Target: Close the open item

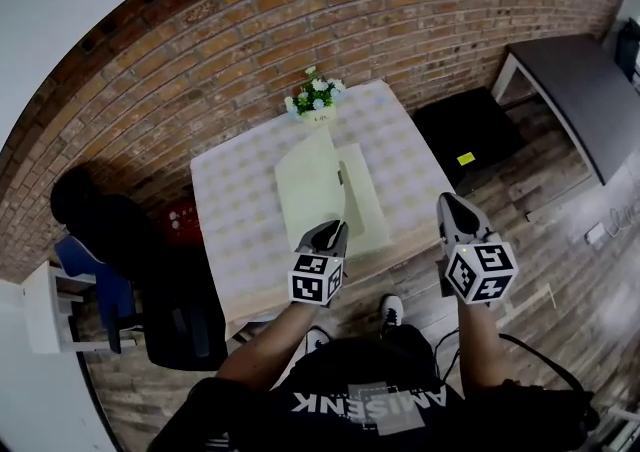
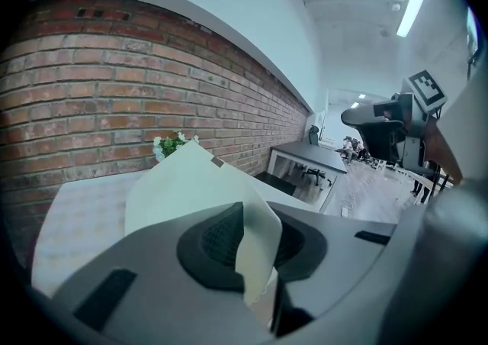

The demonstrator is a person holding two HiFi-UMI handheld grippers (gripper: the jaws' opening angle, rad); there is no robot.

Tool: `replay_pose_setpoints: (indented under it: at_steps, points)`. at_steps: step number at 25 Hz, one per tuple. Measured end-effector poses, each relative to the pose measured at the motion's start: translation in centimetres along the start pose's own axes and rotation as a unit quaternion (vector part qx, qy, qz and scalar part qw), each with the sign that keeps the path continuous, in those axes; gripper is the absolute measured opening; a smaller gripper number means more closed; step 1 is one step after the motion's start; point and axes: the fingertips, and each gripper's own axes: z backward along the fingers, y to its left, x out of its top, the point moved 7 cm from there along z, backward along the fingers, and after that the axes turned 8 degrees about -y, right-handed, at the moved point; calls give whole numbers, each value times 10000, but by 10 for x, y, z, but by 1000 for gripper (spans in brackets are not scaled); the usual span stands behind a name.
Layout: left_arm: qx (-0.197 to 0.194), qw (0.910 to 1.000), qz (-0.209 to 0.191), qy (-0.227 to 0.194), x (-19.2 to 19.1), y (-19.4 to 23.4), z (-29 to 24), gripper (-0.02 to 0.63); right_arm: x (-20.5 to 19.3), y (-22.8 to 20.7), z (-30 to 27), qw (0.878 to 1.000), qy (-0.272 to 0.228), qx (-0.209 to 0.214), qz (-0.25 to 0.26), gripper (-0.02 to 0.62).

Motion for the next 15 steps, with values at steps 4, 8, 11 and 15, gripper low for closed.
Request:
replay_pose_setpoints:
  at_steps: [4,8,11,15]
  points:
    - [-122,9998,-42,177,-9,-11,-19,51,-5,-13,3,9999,68,-78,-9,43]
    - [-192,9992,-61,350,-19,-21,-38,54,-11,-27,6,9998,155,-142,-22,43]
    - [-215,9985,-75,489,-27,-28,-52,57,-17,-36,9,9996,240,-173,-27,43]
    - [-217,9973,-145,689,-40,-35,-68,60,-27,-49,13,9991,342,-217,-88,43]
